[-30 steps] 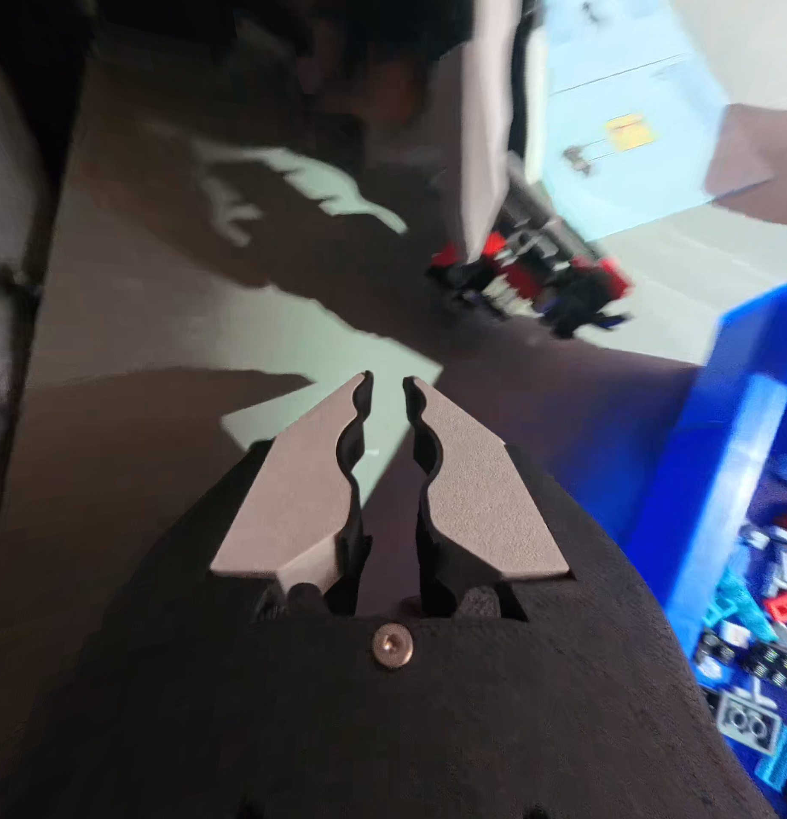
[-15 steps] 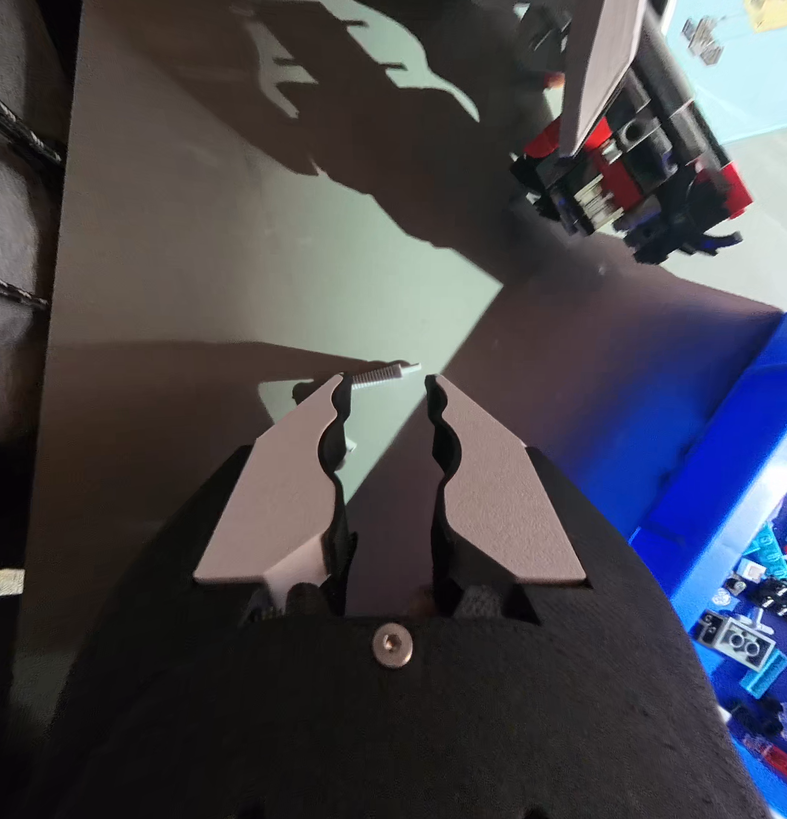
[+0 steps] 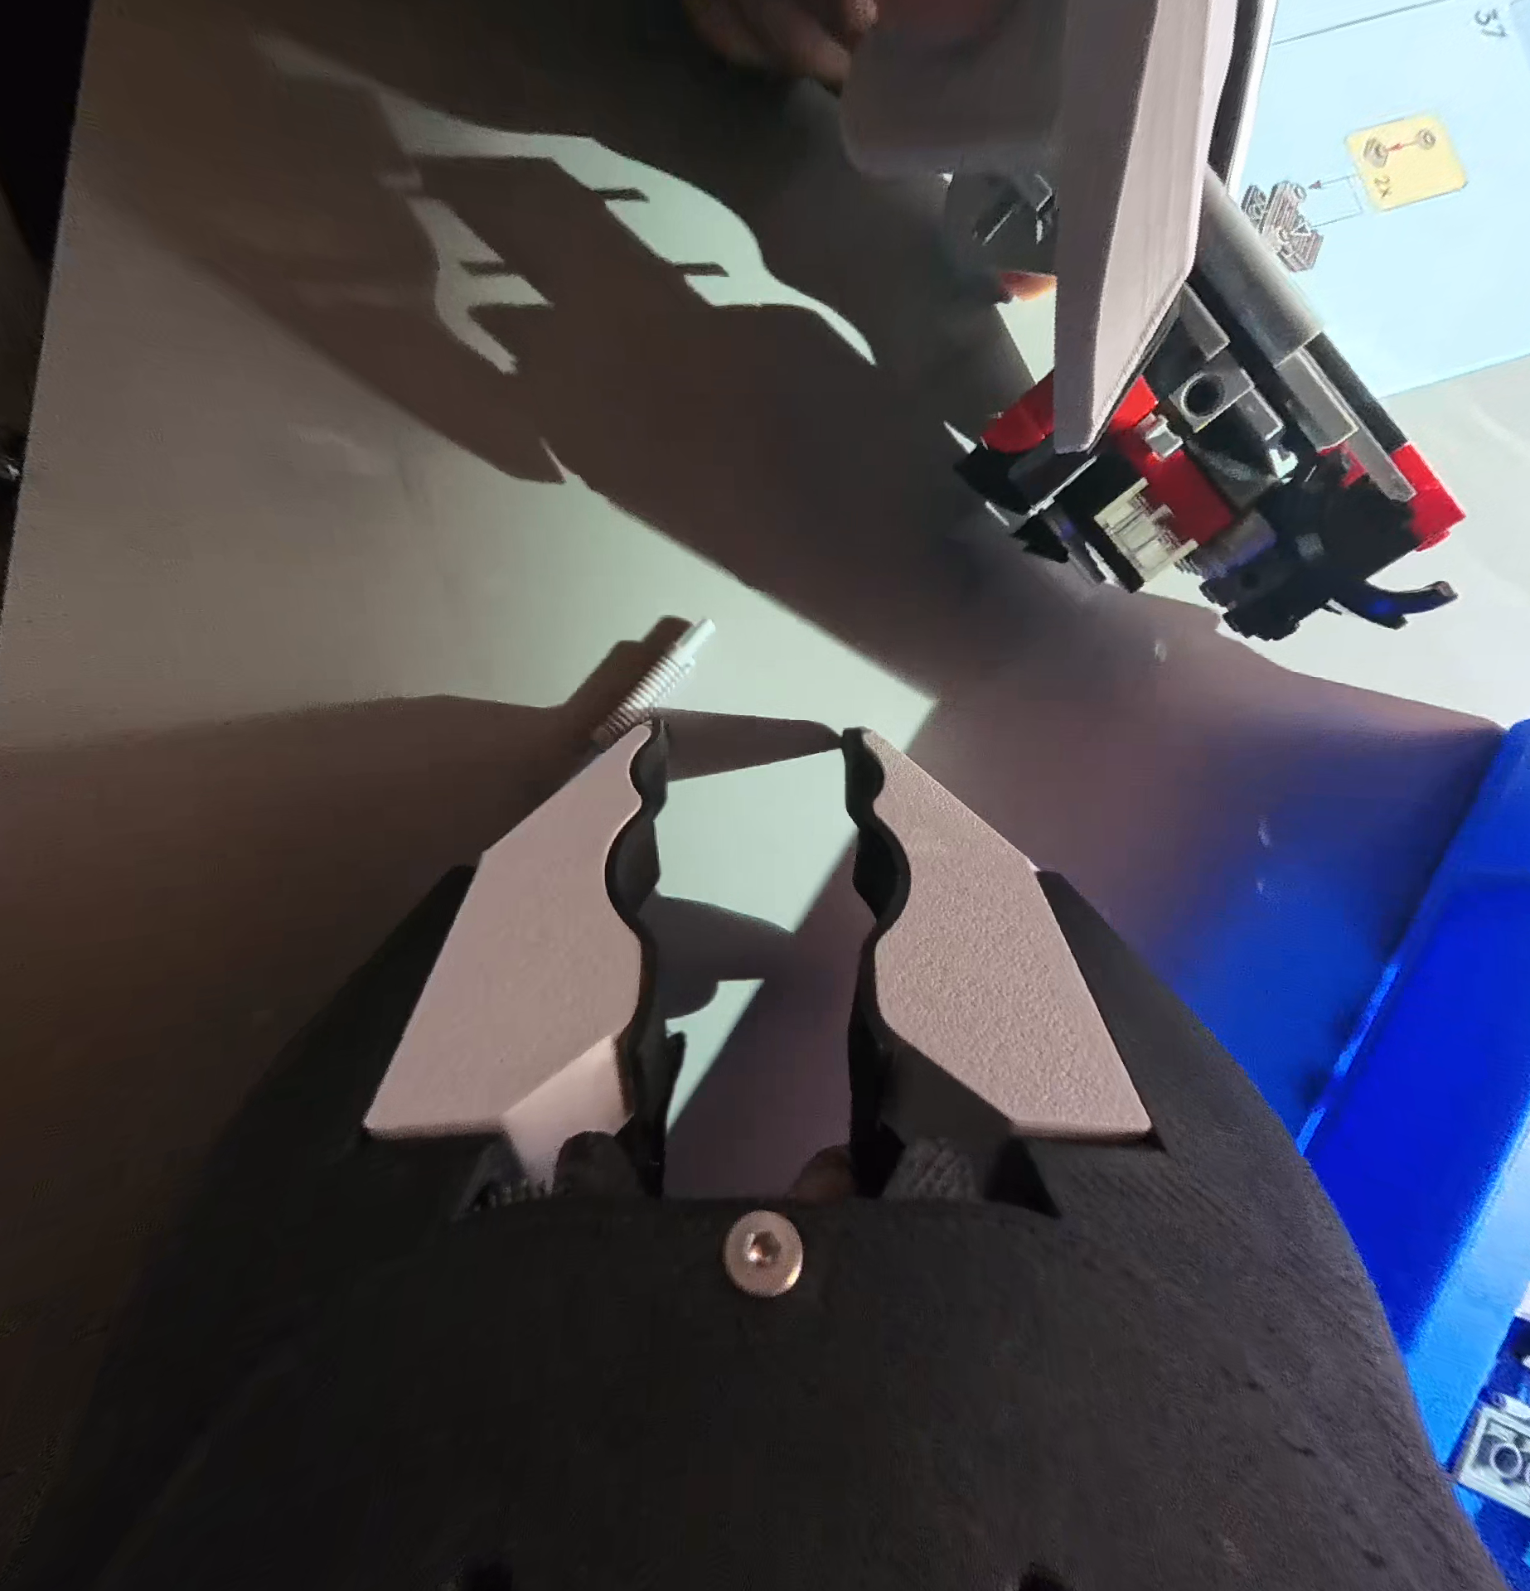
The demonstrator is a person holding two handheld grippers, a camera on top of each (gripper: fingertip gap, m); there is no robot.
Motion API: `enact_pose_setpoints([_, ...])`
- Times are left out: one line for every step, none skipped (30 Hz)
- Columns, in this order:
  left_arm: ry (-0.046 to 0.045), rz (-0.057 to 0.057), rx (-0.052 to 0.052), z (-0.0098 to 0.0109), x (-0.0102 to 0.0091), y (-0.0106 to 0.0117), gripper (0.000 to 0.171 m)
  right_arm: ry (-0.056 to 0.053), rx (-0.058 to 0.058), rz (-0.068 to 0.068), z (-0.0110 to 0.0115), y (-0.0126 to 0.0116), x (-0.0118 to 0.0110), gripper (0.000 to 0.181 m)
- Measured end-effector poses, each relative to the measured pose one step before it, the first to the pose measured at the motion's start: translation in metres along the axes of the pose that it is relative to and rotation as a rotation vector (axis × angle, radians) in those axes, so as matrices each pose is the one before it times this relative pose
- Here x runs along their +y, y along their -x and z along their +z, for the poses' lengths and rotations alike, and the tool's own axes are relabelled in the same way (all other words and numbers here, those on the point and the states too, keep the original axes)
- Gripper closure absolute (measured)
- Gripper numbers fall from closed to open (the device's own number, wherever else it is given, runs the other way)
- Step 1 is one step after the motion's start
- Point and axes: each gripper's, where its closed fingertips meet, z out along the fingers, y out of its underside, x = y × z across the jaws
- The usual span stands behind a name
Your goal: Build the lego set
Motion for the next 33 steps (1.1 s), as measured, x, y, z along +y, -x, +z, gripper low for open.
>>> enact_pose_setpoints([-0.00097, -0.0029, 0.002, -0.0001, -0.00018, -0.00006, 0.119, 0.0027, 0.0016, -0.0002, -0.00113, -0.00058, 0.00046, 0.138])
enact_pose_setpoints([-0.00012, -0.0015, 0.0015, 0.00001, 0.00008, -0.00011, 0.119, 0.0005, 0.0011, 0.0046, -0.00247, -0.00055, 0.00047, 0.138])
enact_pose_setpoints([0.00005, -0.0001, 0.001, 0.00009, -0.00002, -0.00004, 0.119, -0.0049, -0.0116, 0.0077, -0.00332, 0.00159, -0.00037, 0.138])
enact_pose_setpoints([0.00018, -0.0004, 0.0009, -0.00001, 0.00003, -0.00015, 0.119, -0.0091, -0.0226, 0.0054, -0.00384, 0.004, -0.00118, 0.138])
enact_pose_setpoints([-0.00006, -0.0012, 0.0014, 0.00006, 0.00001, -0.00005, 0.119, -0.0082, -0.0235, -0.0023, -0.00348, 0.00512, -0.00146, 0.137])
enact_pose_setpoints([0.00014, -0.0021, 0.0025, 0.00006, -0.00001, -0.00009, 0.119, -0.004, -0.021, -0.0091, -0.0023, 0.00552, -0.00103, 0.136])
enact_pose_setpoints([0.00022, -0.0018, 0.0026, 0.00018, -0.00006, -0.00012, 0.119, 0.0081, -0.0209, -0.013, -0.00065, 0.00566, 0.00114, 0.136])
enact_pose_setpoints([-0.00001, -0.0019, 0.0022, 0.0, -0.00019, -0.00001, 0.119, 0.0219, -0.0102, -0.0154, 0.00116, 0.00358, 0.00393, 0.135])
enact_pose_setpoints([-0.00091, -0.0025, 0.002, -0.00002, -0.0002, 0.00007, 0.119, 0.0308, 0.0087, -0.0128, 0.00254, -0.00031, 0.00551, 0.135])
enact_pose_setpoints([-0.00073, -0.0026, 0.0021, -0.00016, -0.00012, 0.00007, 0.119, 0.0298, 0.0189, -0.0052, 0.00311, -0.0029, 0.00552, 0.133])
enact_pose_setpoints([-0.0005, -0.0022, 0.0019, -0.00005, -0.00015, 0.0001, 0.119, -0.003, 0.0146, 0.0024, 0.00132, -0.0029, 0.00009, 0.132])
enact_pose_setpoints([-0.00011, -0.0017, 0.0018, -0.00009, -0.00005, -0.00001, 0.119, -0.0067, 0.0135, 0.0115, 0.00031, -0.00351, -0.00114, 0.133])
enact_pose_setpoints([0.00007, -0.0012, 0.0011, 0.00005, 0.00002, 0.0, 0.119, 0.0013, 0.0301, 0.0142, 0.00041, -0.00641, -0.00009, 0.133])
enact_pose_setpoints([0.00026, -0.001, 0.0007, 0.00003, 0.00005, 0.00007, 0.119, -0.0038, 0.0337, 0.0137, 0.00008, -0.00699, -0.00078, 0.133])
enact_pose_setpoints([-0.00036, -0.001, 0.0009, -0.00009, -0.00004, 0.0, 0.119, -0.0044, 0.0352, 0.0103, 0.00008, -0.00695, -0.00095, 0.133])
enact_pose_setpoints([-0.00087, -0.0006, 0.0006, -0.00009, -0.00017, -0.00001, 0.119, -0.0033, 0.0369, 0.0108, 0.0002, -0.00705, -0.0008, 0.133])
enact_pose_setpoints([-0.00063, -0.0006, 0.0002, -0.00016, -0.00005, 0.00001, 0.119, -0.0033, 0.0342, 0.0136, 0.00005, -0.00656, -0.00114, 0.133])
enact_pose_setpoints([0.00007, -0.0002, 0.0009, 0.00003, 0.00007, -0.00006, 0.119, -0.0068, 0.0239, 0.0151, -0.00073, -0.00497, -0.00181, 0.133])
enact_pose_setpoints([-0.00008, -0.0004, 0.0012, -0.00007, -0.00003, -0.00014, 0.119, -0.0111, 0.007, 0.0166, -0.00171, -0.00214, -0.00243, 0.133])
enact_pose_setpoints([-0.00054, -0.0017, 0.0016, -0.00007, -0.00011, 0.00002, 0.119, -0.014, -0.0146, 0.0174, -0.00263, 0.00143, -0.00275, 0.133])
enact_pose_setpoints([-0.00074, -0.0022, 0.0018, -0.00013, -0.00016, 0.00002, 0.119, -0.015, -0.0324, 0.0154, -0.00272, 0.00485, -0.00275, 0.133])
enact_pose_setpoints([-0.00036, -0.0017, 0.0022, -0.00013, -0.00001, -0.0001, 0.119, -0.0091, -0.0365, 0.0083, -0.00168, 0.00625, -0.00168, 0.133])
enact_pose_setpoints([0.00002, -0.0013, 0.0016, -0.00008, 0.00007, -0.00005, 0.119, 0.0039, -0.024, -0.0045, 0.0003, 0.00495, 0.00047, 0.133])
enact_pose_setpoints([0.00028, -0.0009, 0.0014, 0.00002, 0.00009, -0.00018, 0.119, 0.0164, 0.0001, -0.0123, 0.00207, 0.00147, 0.00218, 0.132])
enact_pose_setpoints([0.00016, -0.0008, 0.0017, 0.00019, 0.00008, -0.00016, 0.119, 0.0214, 0.0097, -0.0113, 0.00315, -0.00061, 0.00293, 0.132])
enact_pose_setpoints([-0.00008, -0.0008, 0.0017, 0.00004, 0.00004, -0.00021, 0.119, 0.0166, 0.007, -0.005, 0.00356, -0.00095, 0.002, 0.131])
enact_pose_setpoints([-0.00119, -0.0009, 0.0002, -0.00004, -0.00011, -0.00007, 0.119, 0.0062, 0.0072, 0.0034, 0.00334, -0.00165, 0.00055, 0.131])
enact_pose_setpoints([-0.00128, -0.0006, -0.0005, -0.00004, -0.00012, 0.00005, 0.119, -0.0009, 0.0095, 0.0114, 0.00265, -0.0027, -0.00055, 0.132])
enact_pose_setpoints([-0.00011, 0.0001, 0.0001, -0.00001, 0.00017, -0.00014, 0.119, -0.0073, 0.0076, 0.0148, 0.00188, -0.00292, -0.00157, 0.132])
enact_pose_setpoints([-0.00012, 0.0004, 0.0, 0.00003, 0.00013, -0.00023, 0.119, -0.0091, 0.0194, 0.0123, 0.00121, -0.0047, -0.00194, 0.132])
enact_pose_setpoints([-0.00014, 0.0002, -0.0007, 0.00008, 0.00005, -0.00012, 0.119, -0.0073, 0.0399, 0.0123, 0.00105, -0.00795, -0.00163, 0.132])
enact_pose_setpoints([-0.00063, -0.0005, -0.0011, -0.00001, -0.00001, 0.00008, 0.119, -0.0055, 0.0464, 0.0158, 0.00113, -0.00915, -0.00143, 0.132])
enact_pose_setpoints([-0.00219, -0.0007, -0.0012, -0.0001, -0.00019, 0.00017, 0.119, -0.0031, 0.0415, 0.0187, 0.00081, -0.00818, -0.00119, 0.132])
